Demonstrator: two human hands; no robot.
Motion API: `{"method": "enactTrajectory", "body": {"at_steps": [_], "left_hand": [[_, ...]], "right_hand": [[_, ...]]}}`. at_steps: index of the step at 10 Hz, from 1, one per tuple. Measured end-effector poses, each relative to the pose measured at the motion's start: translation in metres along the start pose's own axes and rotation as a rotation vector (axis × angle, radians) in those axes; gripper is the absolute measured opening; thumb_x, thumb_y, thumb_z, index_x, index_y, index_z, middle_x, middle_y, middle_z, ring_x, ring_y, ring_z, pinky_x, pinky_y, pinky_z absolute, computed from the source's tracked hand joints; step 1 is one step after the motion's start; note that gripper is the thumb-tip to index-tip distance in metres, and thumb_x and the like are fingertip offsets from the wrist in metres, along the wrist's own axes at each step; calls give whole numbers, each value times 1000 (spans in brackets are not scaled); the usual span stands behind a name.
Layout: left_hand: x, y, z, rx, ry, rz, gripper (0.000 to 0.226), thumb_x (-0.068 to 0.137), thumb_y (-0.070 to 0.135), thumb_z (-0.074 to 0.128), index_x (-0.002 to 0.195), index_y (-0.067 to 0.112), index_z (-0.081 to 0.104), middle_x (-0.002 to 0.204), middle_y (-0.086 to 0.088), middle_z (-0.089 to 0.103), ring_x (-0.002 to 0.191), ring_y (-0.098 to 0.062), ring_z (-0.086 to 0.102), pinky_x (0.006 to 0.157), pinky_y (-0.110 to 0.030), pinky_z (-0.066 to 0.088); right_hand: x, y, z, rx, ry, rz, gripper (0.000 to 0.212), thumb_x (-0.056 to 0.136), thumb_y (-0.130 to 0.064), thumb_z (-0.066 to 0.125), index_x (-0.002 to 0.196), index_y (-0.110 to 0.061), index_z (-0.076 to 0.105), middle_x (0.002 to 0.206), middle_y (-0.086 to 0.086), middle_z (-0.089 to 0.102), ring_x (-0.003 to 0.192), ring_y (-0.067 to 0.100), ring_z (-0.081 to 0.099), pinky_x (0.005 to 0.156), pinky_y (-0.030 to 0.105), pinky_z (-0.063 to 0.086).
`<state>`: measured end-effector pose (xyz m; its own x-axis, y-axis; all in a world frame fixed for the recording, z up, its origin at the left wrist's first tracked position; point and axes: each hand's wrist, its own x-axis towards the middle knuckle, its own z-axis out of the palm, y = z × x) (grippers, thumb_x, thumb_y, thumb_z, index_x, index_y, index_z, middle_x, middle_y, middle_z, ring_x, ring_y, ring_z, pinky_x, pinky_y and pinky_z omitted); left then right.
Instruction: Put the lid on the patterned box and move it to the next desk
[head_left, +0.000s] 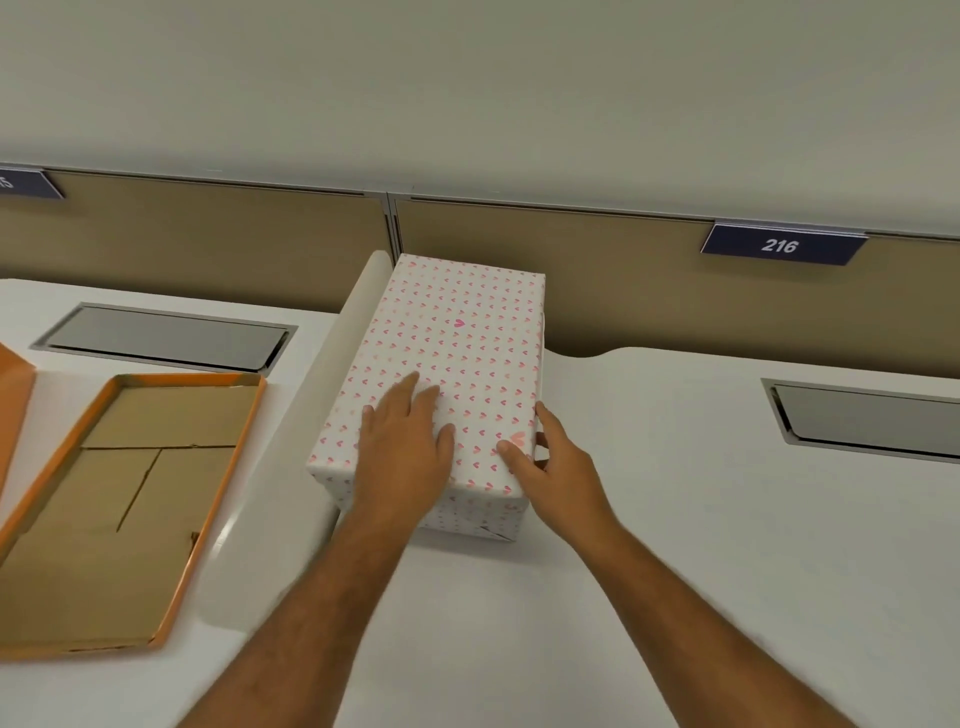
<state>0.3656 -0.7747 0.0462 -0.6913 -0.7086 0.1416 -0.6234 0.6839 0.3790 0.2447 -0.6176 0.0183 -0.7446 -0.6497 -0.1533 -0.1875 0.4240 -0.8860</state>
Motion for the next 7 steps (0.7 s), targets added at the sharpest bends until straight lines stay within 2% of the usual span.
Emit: {"method": "enactTrajectory", "body": {"at_steps": [1,2,3,4,5,6,7], "left_hand": [[-6,-6,3,41,7,11,54,108,45,42,158,25,45,172,-2,38,161,-24,29,134,-53,14],[-1,-14,0,44,20,13,54,107,45,43,157,24,48,169,-2,42,159,-24,33,133,-54,17],[2,-17,-3,56,-1,13,54,107,46,44,155,23,50,167,-3,46,157,-25,37,131,-55,21],[-1,-13,-5,59,-20,22,54,107,46,44,156,22,49,167,-3,46,157,-26,36,131,-56,20],[-3,-2,-15,49,-58,-6,57,108,42,47,161,20,41,169,-5,42,158,-28,34,132,-57,17],[-7,19,-21,56,-46,-2,62,106,38,56,162,19,37,169,-6,42,158,-29,35,132,-57,18],[-16,61,-22,36,4,73,76,99,43,68,163,18,36,169,-6,41,157,-30,37,132,-54,21]], "right_hand": [[2,-6,7,-31,-24,-71,80,95,-65,66,163,-37,35,154,-11,61,126,13,68,83,20,57],[8,-13,10,-63,-57,-83,79,96,-63,67,162,-34,34,155,-9,61,129,17,68,84,21,56],[13,-17,8,-80,-112,-67,85,94,-66,68,164,-33,31,159,-5,59,136,25,66,88,28,57],[8,-14,-5,-91,-181,-22,97,89,-74,67,167,-35,26,163,-3,55,141,28,62,99,42,59],[-7,0,-26,-228,-161,80,113,77,-92,59,168,-33,29,166,3,53,145,31,59,108,52,54],[-24,14,-44,-309,-110,100,112,76,-94,57,167,-32,33,164,4,55,143,29,60,108,50,54],[-45,32,-82,-422,-28,48,103,81,-88,60,164,-31,38,162,2,57,142,26,60,108,45,52]]}}
